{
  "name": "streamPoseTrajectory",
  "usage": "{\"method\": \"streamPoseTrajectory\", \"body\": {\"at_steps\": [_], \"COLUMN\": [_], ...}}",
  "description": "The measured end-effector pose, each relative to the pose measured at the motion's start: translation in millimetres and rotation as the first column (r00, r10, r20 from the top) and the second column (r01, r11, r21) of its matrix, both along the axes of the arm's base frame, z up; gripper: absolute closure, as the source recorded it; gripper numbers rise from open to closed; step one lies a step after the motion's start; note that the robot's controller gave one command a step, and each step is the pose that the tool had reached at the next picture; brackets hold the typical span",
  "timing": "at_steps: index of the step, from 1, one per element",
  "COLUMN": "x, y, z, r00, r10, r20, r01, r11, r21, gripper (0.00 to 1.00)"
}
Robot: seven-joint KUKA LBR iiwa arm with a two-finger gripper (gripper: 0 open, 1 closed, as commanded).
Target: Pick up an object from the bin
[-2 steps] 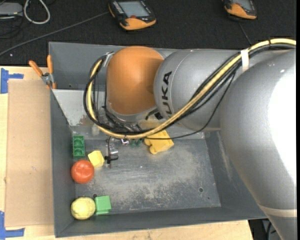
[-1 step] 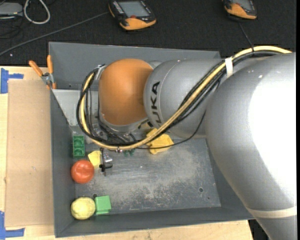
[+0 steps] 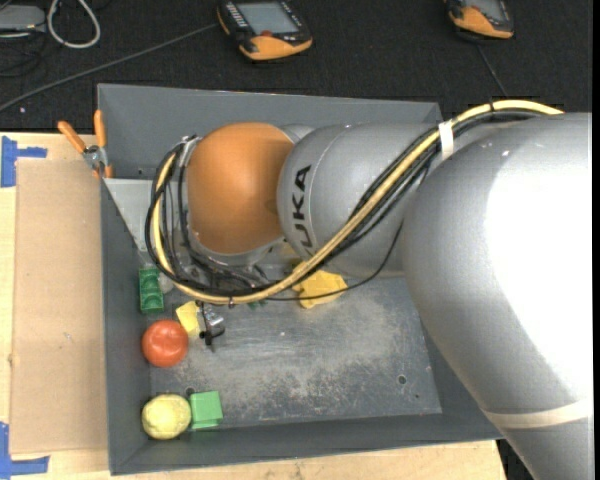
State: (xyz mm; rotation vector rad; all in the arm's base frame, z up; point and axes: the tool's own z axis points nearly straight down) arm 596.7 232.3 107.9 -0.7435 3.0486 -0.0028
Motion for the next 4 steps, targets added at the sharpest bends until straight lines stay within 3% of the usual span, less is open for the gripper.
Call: {"method": "streamPoseTrajectory", "body": {"at_steps": [1,2,3,4], "x": [-0.3,-1.0,5.8,19.8], "y": [0,-9,-15,-27], "z": [-3,-13,-22,-38], "r00": [0.991,0.998,0.992,0.969], "r10": [-0.131,-0.056,0.125,0.246], "r20": [0.000,0.002,0.001,0.004], "r01": [0.131,0.056,-0.125,-0.246], "r11": [0.991,0.998,0.992,0.969], "r21": [0.000,-0.005,-0.008,-0.006], "gripper": [0.00,0.00,0.00,1.00]}}
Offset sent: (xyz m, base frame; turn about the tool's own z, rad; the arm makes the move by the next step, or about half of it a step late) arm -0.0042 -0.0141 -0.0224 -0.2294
